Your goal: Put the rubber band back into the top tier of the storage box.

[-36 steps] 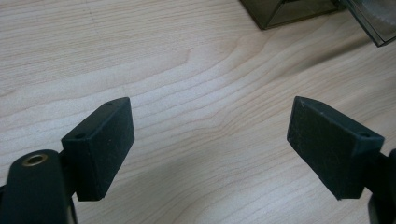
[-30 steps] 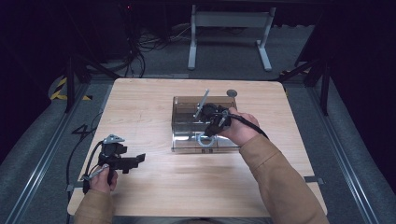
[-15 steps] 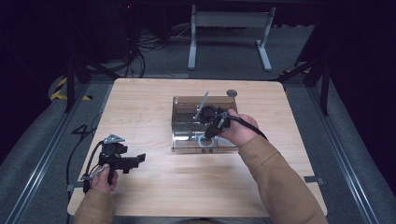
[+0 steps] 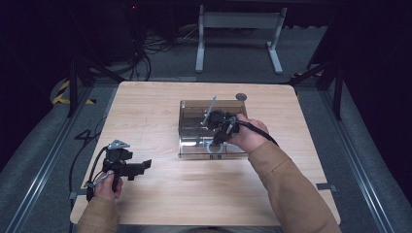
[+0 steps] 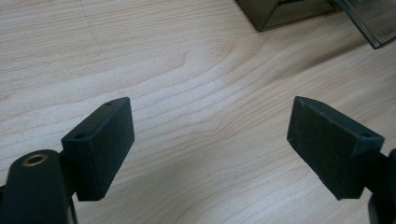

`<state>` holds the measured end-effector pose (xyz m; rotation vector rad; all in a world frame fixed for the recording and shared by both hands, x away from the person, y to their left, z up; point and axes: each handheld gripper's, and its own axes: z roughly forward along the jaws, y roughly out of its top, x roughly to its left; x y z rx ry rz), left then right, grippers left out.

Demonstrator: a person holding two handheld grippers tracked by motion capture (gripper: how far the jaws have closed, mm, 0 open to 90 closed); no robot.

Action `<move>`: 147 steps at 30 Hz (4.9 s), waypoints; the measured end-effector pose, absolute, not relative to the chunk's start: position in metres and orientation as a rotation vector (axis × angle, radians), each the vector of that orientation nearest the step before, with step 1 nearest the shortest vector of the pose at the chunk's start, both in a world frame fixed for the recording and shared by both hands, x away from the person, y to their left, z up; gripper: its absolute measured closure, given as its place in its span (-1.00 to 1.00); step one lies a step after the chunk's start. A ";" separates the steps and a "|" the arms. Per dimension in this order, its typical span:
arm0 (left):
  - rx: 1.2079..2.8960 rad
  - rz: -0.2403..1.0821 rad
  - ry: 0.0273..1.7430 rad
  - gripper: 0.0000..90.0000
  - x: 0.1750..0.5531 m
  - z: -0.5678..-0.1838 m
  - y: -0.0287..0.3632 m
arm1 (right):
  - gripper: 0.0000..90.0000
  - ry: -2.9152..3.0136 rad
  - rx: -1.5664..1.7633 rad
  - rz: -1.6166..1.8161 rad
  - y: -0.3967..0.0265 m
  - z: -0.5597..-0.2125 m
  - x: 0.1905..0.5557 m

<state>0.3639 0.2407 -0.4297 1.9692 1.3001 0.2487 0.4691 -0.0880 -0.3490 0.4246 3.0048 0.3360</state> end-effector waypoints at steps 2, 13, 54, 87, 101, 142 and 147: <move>1.970 0.249 1.300 -0.65 0.364 -0.430 0.241 | 0.74 3.004 0.424 0.335 -0.088 -0.349 0.469; 1.968 0.250 1.301 -0.65 0.364 -0.430 0.241 | 0.59 2.996 0.430 0.395 -0.091 -0.343 0.467; 1.980 0.242 1.286 -0.65 0.369 -0.430 0.233 | 0.35 2.843 0.465 0.731 -0.167 -0.306 0.419; 1.982 0.244 1.280 -0.65 0.370 -0.429 0.232 | 0.24 2.725 0.699 0.798 -0.255 -0.324 0.402; 1.982 0.244 1.282 -0.65 0.370 -0.429 0.232 | 0.09 2.687 0.746 0.852 -0.272 -0.354 0.389; 1.981 0.240 1.274 -0.65 0.370 -0.429 0.231 | 0.01 2.778 0.764 0.706 -0.259 -0.432 0.379; 1.980 0.240 1.274 -0.65 0.370 -0.429 0.231 | -0.01 2.791 0.727 0.693 -0.258 -0.437 0.376</move>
